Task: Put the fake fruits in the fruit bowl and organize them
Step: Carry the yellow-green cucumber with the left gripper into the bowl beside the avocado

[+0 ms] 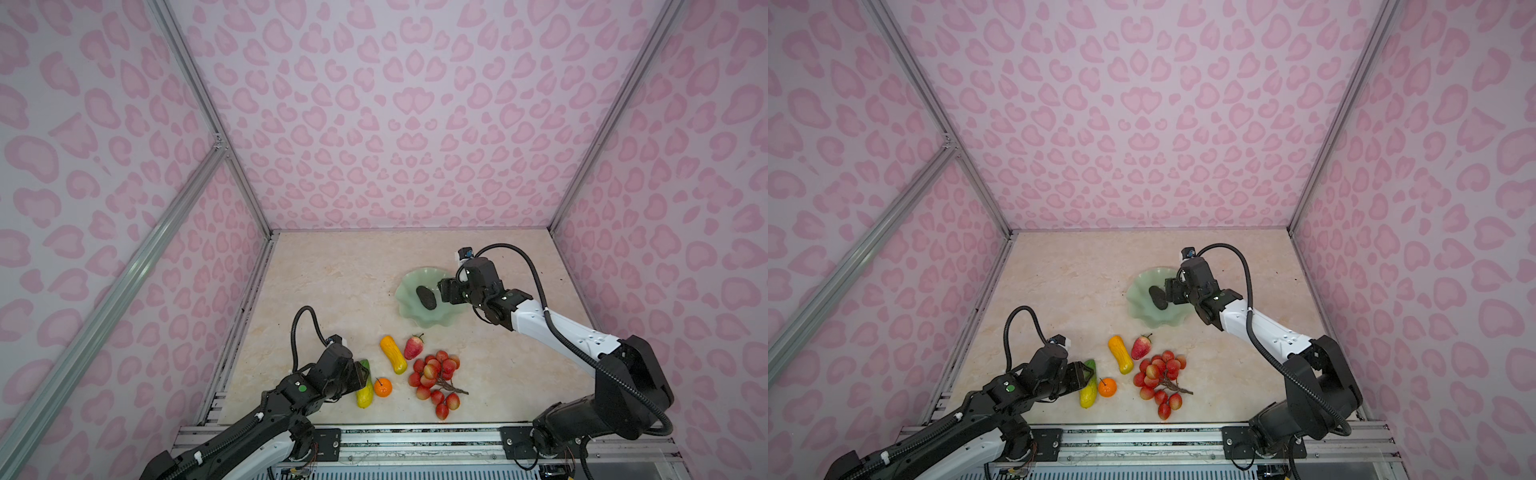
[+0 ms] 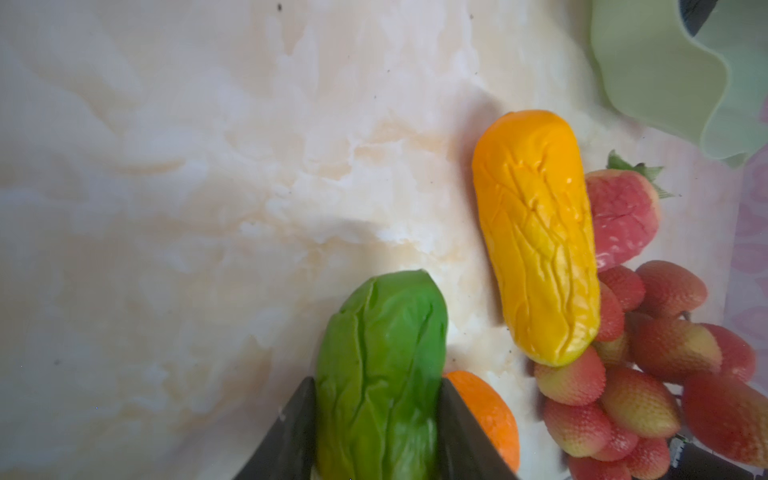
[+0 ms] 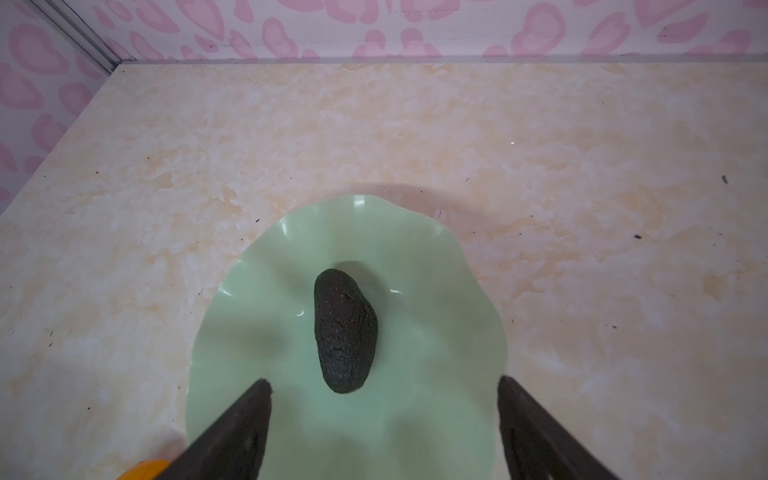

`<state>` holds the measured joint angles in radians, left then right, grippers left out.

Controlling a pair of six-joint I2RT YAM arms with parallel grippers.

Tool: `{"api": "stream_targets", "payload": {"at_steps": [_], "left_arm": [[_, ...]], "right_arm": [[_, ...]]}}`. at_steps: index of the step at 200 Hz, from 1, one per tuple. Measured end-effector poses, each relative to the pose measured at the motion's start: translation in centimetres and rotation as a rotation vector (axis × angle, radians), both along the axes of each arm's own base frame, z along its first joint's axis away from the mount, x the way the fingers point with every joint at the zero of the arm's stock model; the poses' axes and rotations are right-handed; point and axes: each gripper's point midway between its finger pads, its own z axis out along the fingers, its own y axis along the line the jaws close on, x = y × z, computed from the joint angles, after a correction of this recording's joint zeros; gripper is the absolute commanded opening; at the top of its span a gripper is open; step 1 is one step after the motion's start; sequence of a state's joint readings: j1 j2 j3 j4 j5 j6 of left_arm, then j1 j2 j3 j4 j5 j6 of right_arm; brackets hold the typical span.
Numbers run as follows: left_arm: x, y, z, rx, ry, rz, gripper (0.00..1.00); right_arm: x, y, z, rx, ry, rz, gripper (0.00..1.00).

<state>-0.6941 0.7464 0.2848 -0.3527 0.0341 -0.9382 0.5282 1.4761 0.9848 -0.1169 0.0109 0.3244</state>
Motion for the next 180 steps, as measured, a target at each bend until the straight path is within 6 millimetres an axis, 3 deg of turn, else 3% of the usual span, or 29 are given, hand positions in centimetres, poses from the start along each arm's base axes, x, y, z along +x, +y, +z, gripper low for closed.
{"api": "stream_targets", "payload": {"at_steps": [51, 97, 140, 180], "left_arm": [[4.1, -1.9, 7.3, 0.009, -0.184, -0.036, 0.41], [10.9, -5.6, 12.0, 0.076, -0.301, -0.111, 0.40], [17.7, -10.5, 12.7, 0.061, -0.337, -0.184, 0.37], [21.0, -13.6, 10.5, 0.040, -0.314, -0.219, 0.37]], "right_arm": [[-0.7, -0.8, -0.1, 0.007, 0.002, -0.014, 0.84], [-1.6, -1.7, -0.1, 0.011, 0.002, -0.023, 0.84], [-3.5, -2.7, -0.4, 0.015, 0.015, -0.029, 0.84], [-4.6, -3.5, -0.6, 0.007, 0.024, -0.033, 0.84]]}}
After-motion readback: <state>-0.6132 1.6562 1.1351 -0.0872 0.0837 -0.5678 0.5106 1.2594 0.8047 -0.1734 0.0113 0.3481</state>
